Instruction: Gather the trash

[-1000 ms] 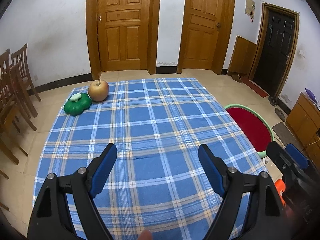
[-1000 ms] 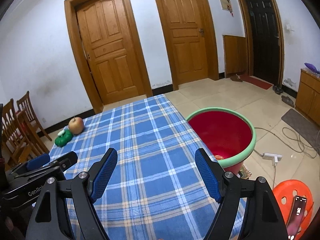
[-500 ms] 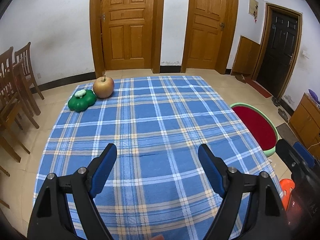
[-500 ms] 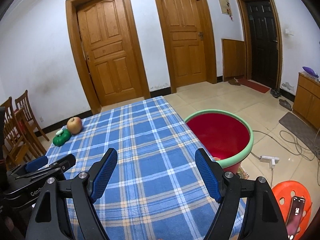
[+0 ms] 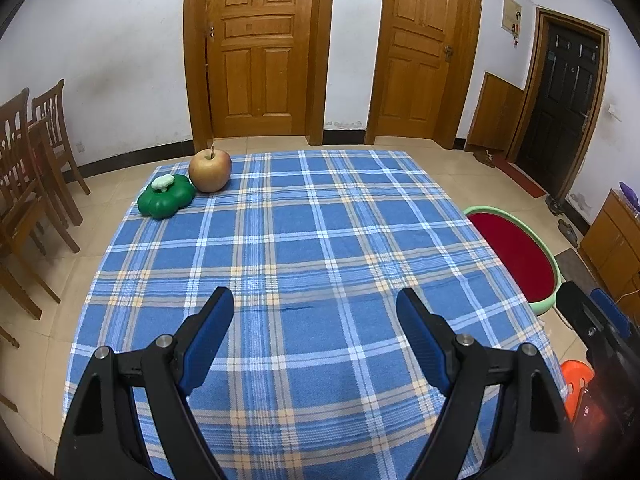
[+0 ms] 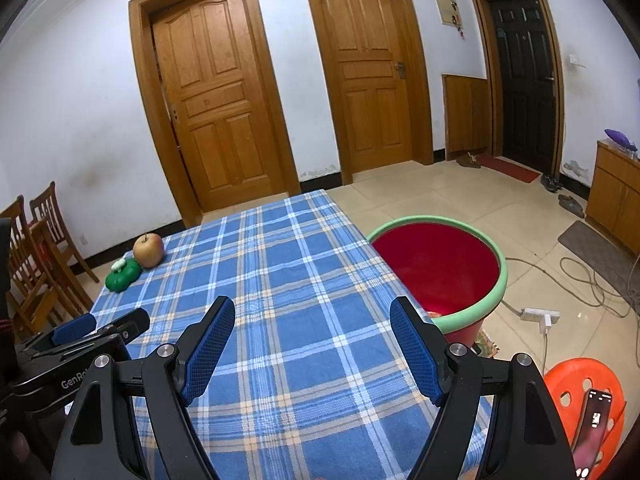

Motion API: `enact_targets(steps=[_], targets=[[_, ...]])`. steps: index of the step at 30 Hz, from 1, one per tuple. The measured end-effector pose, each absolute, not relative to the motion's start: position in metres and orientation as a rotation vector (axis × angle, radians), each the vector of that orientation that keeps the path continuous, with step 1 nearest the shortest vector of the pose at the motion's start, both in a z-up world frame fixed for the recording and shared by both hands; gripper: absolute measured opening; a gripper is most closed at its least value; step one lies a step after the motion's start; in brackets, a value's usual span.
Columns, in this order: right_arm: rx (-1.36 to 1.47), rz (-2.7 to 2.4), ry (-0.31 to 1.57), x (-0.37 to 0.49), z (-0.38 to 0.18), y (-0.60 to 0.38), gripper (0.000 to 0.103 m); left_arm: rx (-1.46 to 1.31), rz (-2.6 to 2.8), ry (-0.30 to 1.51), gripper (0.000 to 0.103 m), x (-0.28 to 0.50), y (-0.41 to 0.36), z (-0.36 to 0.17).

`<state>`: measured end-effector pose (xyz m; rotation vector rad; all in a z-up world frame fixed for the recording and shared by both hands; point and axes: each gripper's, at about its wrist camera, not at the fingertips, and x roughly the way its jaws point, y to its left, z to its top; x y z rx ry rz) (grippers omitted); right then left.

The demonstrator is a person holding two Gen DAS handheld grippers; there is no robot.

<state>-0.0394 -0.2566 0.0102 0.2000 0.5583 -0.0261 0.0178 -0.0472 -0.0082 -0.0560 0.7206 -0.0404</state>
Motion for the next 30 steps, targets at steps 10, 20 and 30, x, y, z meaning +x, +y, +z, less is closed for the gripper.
enact_targets(steps=[10,20,30], targets=[[0.200,-0.024,0.562,-0.0395,0.0070,-0.2564,0.081,-0.062,-0.042,0.722,0.083,0.0178,-0.0471,-0.0090],[0.211,-0.029,0.568,-0.0397,0.0047,-0.2567,0.081,-0.061,-0.044,0.724,0.083,0.0173,-0.0472,-0.0097],[0.215,-0.028,0.575,-0.0386,0.0035,-0.2567,0.081,-0.060,-0.047,0.726,0.083,0.0167,-0.0487,-0.0095]])
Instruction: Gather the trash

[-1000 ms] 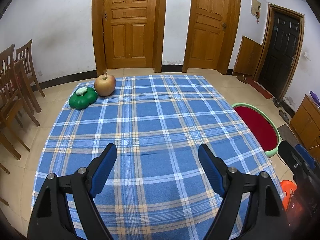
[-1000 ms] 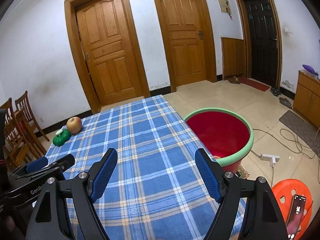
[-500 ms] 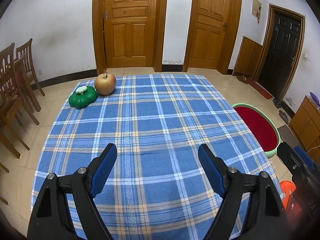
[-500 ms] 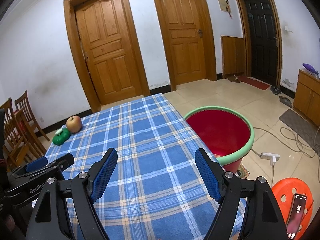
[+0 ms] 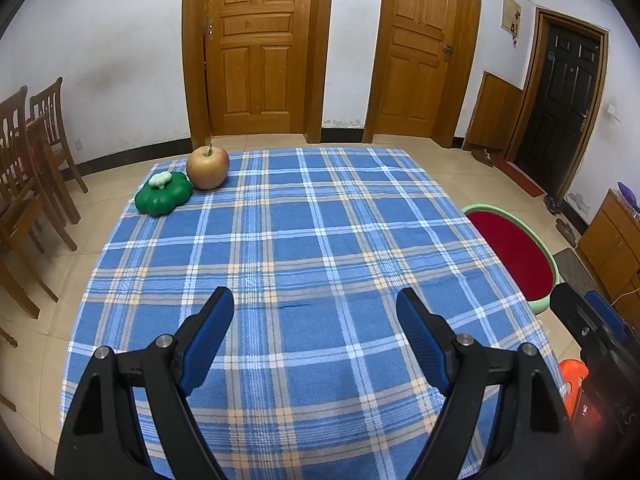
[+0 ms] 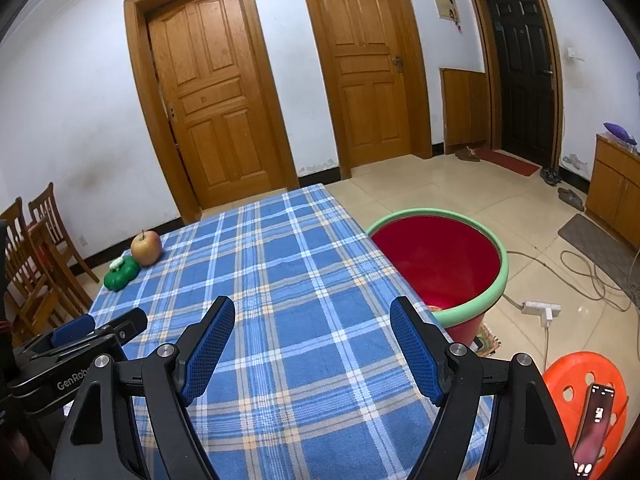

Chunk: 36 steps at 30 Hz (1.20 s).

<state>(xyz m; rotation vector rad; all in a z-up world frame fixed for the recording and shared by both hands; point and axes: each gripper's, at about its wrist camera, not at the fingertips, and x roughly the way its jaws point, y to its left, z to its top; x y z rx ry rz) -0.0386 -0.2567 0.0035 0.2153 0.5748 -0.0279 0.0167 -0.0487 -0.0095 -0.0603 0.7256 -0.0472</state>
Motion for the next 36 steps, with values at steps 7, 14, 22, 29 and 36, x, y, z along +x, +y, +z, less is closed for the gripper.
enact_targets(steps=[7,14,22,29,36], targets=[[0.215,-0.028,0.575,-0.0381,0.0031,-0.2563,0.081,-0.064,-0.046,0.729,0.083,0.0166,-0.0480,-0.0099],[0.217,-0.027,0.576,-0.0383,0.0028,-0.2558,0.081,-0.065,-0.045,0.731,0.083,0.0162,-0.0476,-0.0105],[0.218,-0.025,0.580,-0.0379,0.0021,-0.2556,0.081,-0.070,-0.042,0.735,0.083,0.0163,-0.0459,-0.0117],[0.220,-0.018,0.593,-0.0382,-0.0012,-0.2528,0.081,-0.080,-0.034,0.734,0.083,0.0156,-0.0420,-0.0120],[0.217,-0.018,0.594,-0.0371,-0.0011,-0.2531,0.081,-0.082,-0.032,0.739,0.083,0.0152,-0.0401,-0.0137]])
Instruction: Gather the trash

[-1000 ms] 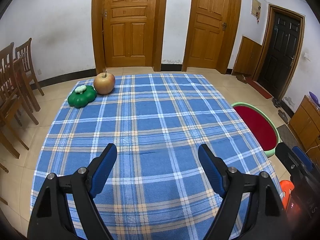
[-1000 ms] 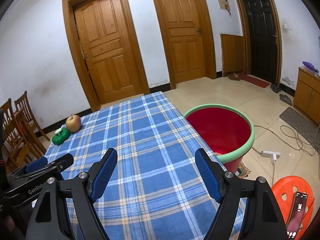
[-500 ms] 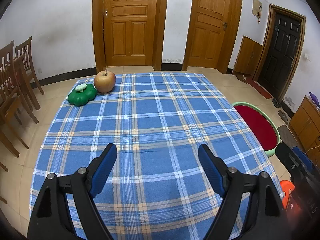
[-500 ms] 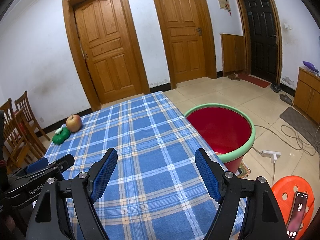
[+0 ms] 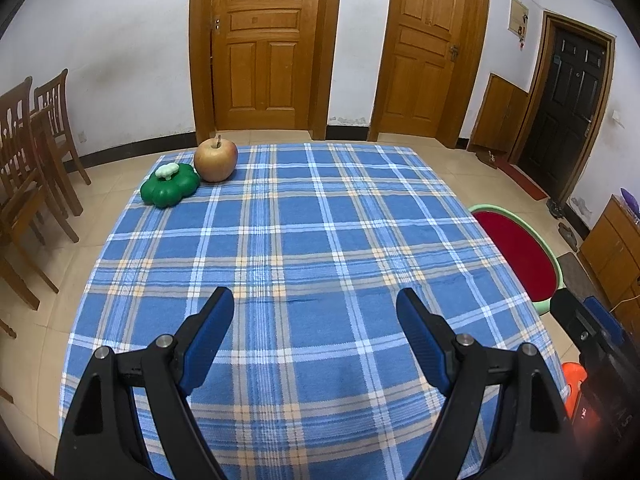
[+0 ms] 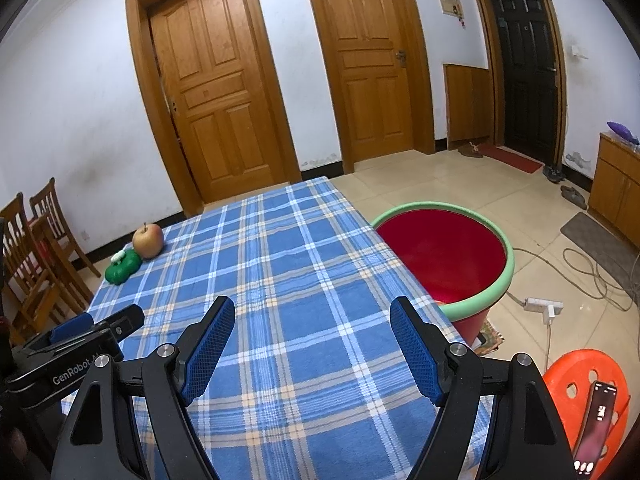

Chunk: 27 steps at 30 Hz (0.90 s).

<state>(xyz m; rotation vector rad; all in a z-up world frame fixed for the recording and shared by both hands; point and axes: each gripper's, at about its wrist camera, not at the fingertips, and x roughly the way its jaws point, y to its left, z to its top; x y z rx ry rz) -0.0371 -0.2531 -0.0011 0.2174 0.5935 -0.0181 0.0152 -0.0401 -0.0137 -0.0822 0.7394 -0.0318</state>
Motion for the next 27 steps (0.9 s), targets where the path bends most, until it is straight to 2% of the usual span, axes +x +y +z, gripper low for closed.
enact_targets(steps=[27], targets=[[0.220,-0.041,0.588,-0.040,0.002,-0.264,0.081,-0.083,-0.036,0.732,0.083,0.012,-0.043,-0.009]])
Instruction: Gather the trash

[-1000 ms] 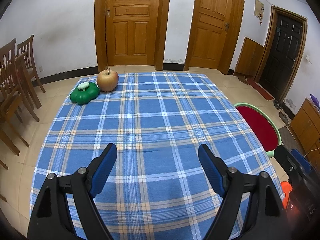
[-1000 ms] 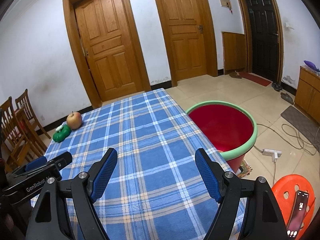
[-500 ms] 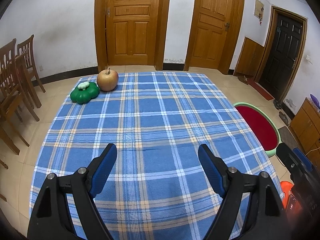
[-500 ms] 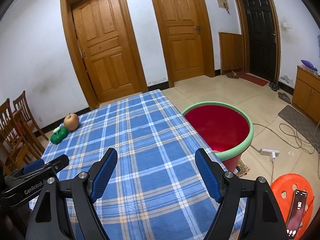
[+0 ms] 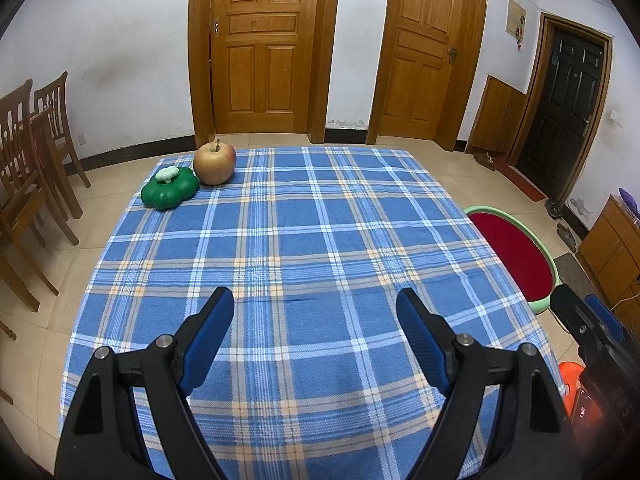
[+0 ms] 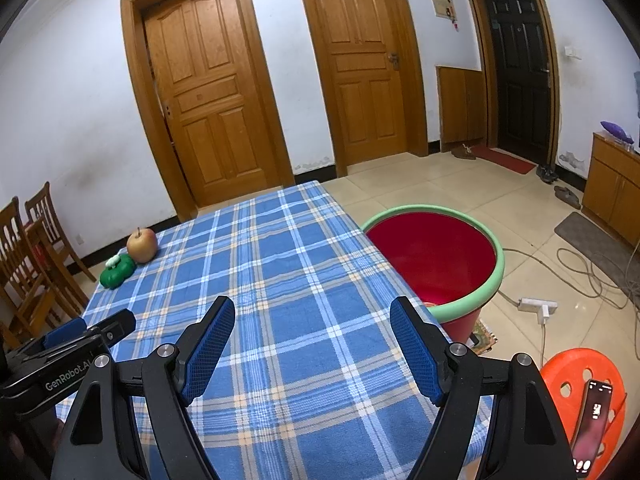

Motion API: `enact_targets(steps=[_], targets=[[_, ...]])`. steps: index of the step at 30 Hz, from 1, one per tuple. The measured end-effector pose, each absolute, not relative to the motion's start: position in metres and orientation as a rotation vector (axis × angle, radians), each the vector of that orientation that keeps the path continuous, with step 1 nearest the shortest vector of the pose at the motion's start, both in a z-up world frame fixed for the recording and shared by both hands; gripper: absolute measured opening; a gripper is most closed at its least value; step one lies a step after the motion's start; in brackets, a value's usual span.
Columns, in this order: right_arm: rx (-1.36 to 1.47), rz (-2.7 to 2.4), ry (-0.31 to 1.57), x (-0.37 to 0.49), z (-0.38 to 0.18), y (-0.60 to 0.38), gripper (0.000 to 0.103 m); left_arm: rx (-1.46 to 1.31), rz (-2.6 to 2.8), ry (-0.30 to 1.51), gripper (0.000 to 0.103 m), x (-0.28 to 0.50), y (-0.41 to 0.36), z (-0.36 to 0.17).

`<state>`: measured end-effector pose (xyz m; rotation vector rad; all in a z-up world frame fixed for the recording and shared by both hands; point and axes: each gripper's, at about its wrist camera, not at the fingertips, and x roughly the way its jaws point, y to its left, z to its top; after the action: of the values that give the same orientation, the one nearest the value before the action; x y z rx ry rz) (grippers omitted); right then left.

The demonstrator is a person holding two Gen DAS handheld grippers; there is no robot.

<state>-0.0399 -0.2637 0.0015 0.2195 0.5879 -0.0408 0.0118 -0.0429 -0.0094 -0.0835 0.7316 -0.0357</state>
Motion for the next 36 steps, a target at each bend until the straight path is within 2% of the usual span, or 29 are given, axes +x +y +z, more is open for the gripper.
enact_targets(steps=[36], targets=[[0.221,-0.038,0.591,-0.0400,0.0018,-0.2618,0.081,-0.096,-0.031,0.737,0.083,0.0101,-0.0416,-0.0064]])
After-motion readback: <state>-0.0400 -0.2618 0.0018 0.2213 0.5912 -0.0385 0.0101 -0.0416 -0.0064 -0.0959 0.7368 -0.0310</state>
